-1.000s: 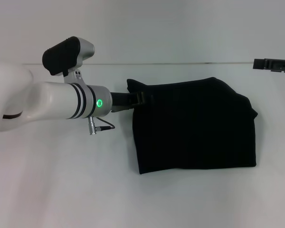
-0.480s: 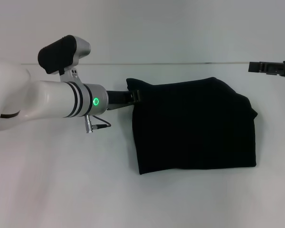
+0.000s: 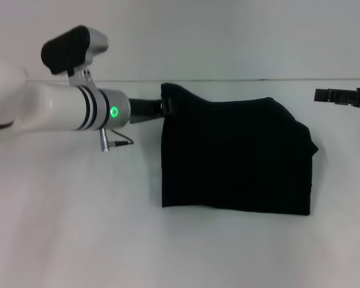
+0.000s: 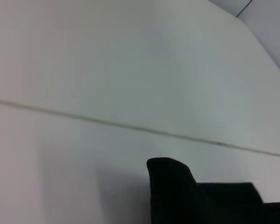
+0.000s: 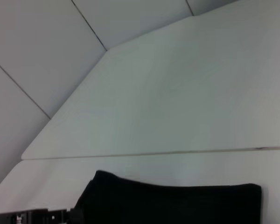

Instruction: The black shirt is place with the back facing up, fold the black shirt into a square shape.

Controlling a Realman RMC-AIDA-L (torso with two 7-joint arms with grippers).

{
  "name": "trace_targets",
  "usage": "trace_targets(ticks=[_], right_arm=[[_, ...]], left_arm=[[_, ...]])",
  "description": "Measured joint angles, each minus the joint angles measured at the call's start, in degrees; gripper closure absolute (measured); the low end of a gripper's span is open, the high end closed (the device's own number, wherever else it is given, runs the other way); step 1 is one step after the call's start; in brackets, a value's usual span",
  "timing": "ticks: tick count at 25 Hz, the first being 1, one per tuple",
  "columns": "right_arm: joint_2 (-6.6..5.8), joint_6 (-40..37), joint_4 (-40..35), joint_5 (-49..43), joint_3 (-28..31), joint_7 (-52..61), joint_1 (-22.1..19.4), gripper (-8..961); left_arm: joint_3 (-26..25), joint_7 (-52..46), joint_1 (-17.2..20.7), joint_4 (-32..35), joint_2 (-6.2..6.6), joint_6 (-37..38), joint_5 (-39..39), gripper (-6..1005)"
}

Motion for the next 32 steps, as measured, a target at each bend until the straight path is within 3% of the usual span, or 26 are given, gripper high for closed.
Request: trace_targets(ticks=[4,11,17,22,24,28,32], right_arm=[[0.0,0.08,0.6,-0.06,-0.34,-0.01,-0.03,137],[0.15,1.16,2.43,-0.07,-1.34,-0.41,0.35,134],[1.16,3.47,2.53,0.1,-2.13,-2.16,1.12,133],[2.49,8.05,3.9,0.23,-2.21,-7.39,2.72,156],[2.7,10.84,5.95,0.24,-2.24,-10.97,3.67,196],[2.78,14.96,10.56,0.22,-2.6,-16.2,5.68,332],[3.01,18.75,13.87,0.29,-4.56,-19.1,7.43,498]], left_arm=[[0.06,0.0,-0.5,0.02,0.4,0.0,0.11,960],[-0.24,-0.05,0.2,1.24,0.14,-2.24,-0.33,954],[-0.67,-0.01,1.38,2.17,0.24,-4.82,-0.39,948],[-0.83,-0.3,4.98,6.39,-0.59,-4.82,-0.79,754],[-0.76,0.8,8.28,11.01,-1.84,-2.38,-1.91,664],[-0.85,8.76,14.4,18.13,-3.53,6.79,-7.55,484],[-4.45,23.64,18.45,18.05,-3.36,20.1,-18.34,320]])
